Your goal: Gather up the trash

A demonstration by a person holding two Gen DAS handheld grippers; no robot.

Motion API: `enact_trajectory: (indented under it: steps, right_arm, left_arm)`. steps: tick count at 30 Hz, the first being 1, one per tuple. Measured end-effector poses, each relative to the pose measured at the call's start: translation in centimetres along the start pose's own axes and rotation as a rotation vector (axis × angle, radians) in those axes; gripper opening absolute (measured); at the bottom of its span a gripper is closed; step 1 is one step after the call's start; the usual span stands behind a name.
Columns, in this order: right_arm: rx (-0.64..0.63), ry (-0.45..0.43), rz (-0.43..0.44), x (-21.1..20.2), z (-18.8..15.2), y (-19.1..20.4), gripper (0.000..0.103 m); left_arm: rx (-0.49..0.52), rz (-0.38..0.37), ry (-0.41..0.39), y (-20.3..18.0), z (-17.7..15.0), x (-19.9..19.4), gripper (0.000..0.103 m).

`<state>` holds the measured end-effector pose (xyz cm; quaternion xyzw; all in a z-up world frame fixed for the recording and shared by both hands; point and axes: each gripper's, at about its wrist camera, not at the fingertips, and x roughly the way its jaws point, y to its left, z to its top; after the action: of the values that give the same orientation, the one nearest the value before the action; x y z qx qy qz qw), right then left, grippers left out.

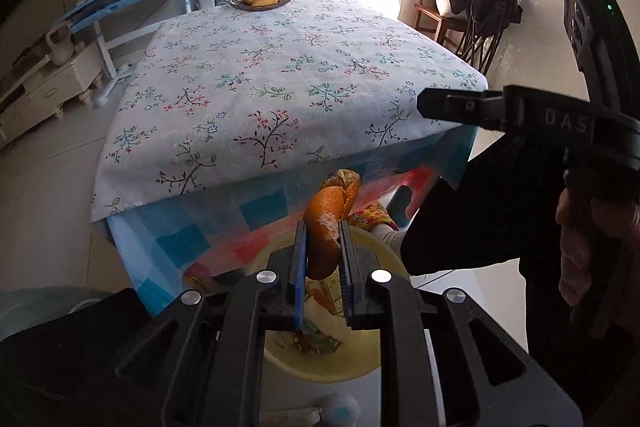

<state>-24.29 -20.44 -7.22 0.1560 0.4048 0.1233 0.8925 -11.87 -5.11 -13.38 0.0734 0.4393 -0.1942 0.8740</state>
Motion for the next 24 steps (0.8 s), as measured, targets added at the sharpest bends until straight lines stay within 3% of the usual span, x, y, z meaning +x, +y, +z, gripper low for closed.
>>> enact_trajectory:
  steps: [5, 8, 10, 13, 18, 24]
  right_arm:
    - [-0.012, -0.092, -0.009, -1.6, 0.1, 0.6, 0.077]
    - [-0.037, -0.124, -0.018, -2.4, 0.1, 1.2, 0.079]
    - [-0.056, -0.137, -0.027, -2.6, 0.0, 1.6, 0.082]
    - [-0.082, -0.153, -0.046, -3.2, -0.4, 1.8, 0.084]
    - [-0.127, -0.183, -0.075, -3.9, -1.2, 2.7, 0.087]
    - [-0.215, -0.269, -0.117, -6.0, -2.2, 4.5, 0.091]
  left_arm:
    - [0.080, -0.004, 0.119, -1.7, -1.8, 1.8, 0.017]
    - [0.103, 0.023, 0.129, -2.0, -2.4, 1.9, 0.032]
    - [0.090, 0.048, 0.099, -1.7, -2.4, 1.3, 0.051]
    - [0.058, 0.108, 0.026, -0.9, -2.0, 0.1, 0.067]
    - [0.003, 0.238, -0.109, 0.5, -1.1, -1.9, 0.082]
    - [-0.101, 0.298, -0.254, 2.3, -0.1, -4.4, 0.092]
